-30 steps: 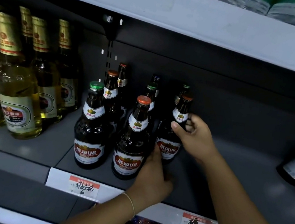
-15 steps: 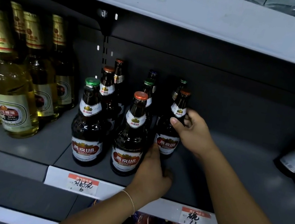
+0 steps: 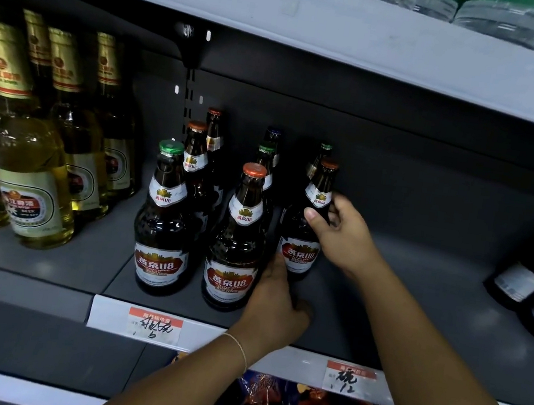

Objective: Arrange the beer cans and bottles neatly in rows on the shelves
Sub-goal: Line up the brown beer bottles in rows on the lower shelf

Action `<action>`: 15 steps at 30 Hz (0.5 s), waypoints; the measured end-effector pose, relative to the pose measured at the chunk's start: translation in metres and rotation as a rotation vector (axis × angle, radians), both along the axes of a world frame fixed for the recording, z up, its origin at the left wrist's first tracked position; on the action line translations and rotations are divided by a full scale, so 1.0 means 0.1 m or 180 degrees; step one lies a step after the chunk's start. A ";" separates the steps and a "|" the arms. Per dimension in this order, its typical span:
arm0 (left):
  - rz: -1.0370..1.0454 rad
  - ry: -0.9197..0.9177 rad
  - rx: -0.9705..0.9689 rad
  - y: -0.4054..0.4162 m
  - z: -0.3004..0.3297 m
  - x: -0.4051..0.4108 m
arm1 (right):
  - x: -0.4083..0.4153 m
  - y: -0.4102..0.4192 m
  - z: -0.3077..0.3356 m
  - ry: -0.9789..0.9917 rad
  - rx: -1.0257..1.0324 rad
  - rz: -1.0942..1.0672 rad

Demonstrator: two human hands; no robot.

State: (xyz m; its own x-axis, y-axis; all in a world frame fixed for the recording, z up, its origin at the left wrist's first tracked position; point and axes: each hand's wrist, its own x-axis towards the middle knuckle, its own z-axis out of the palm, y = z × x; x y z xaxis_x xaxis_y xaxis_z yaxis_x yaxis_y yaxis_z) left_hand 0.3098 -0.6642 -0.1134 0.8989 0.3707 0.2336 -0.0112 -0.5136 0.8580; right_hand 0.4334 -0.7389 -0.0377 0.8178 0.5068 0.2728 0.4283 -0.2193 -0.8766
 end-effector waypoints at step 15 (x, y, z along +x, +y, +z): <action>-0.0539 -0.0195 0.0209 -0.48 0.32 -0.11 | -0.06 -0.59 0.03 -0.0050 0.0177 -0.0711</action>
State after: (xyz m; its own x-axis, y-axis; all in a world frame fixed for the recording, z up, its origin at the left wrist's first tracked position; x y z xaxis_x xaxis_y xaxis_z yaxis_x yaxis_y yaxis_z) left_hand 0.2983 -0.7118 -0.0810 0.9305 0.1974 0.3086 -0.1535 -0.5547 0.8177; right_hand 0.4272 -0.7976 -0.0351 0.9034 0.2974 0.3088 0.3882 -0.2618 -0.8836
